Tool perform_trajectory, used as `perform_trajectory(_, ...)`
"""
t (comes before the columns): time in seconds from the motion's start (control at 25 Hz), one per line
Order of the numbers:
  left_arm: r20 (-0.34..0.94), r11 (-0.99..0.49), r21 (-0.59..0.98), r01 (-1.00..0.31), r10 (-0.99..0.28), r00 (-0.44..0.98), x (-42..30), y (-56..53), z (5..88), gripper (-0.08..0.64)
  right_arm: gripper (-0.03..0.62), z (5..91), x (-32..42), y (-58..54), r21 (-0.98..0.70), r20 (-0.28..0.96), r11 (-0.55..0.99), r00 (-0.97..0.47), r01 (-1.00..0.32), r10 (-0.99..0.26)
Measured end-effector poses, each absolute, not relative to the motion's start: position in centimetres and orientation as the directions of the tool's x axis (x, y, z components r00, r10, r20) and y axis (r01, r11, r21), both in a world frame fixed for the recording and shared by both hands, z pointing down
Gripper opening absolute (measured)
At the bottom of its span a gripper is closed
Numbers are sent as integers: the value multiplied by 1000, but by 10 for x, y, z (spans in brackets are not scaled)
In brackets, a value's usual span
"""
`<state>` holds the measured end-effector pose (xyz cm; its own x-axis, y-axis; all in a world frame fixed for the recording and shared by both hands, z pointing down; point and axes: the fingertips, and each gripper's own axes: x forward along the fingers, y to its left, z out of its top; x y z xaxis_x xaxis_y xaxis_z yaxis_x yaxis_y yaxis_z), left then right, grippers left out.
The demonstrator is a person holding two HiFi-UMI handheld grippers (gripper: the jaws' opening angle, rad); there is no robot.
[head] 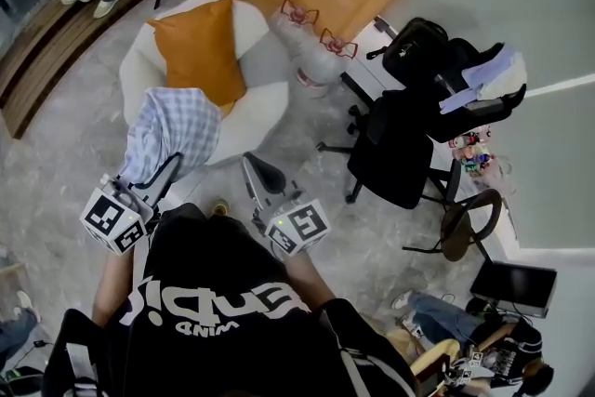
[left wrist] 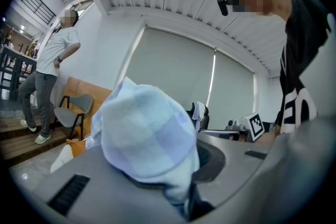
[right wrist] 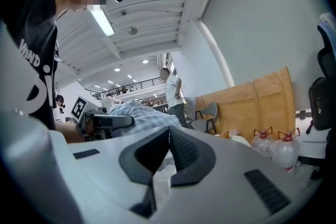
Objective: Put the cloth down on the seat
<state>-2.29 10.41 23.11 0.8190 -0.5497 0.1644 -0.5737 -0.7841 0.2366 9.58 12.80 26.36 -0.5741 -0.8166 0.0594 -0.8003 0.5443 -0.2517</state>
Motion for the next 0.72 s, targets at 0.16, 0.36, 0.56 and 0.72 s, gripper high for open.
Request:
perform_trajectory(0.16,168,-778,243,-580,-555,815,-21,92,227,72,21,261,98,114,-254,65,552,-584,-794,-809)
perform_trajectory(0.36,170,-780,249,-574,-549,819,-24,73,228,74,21,260,91,93,-259,72,549,-583,-795,-809)
perform_trajectory(0.56,165,-799,261,-541,-516,841,-29,46,228,74,21,256,75,64,-252,80,546,-580,-799,-811)
perform_trajectory(0.72,169,-812,260,-523,-495,852,-36,19,231,72,21,254,62,32,-239,78,548,-578,-802,-812)
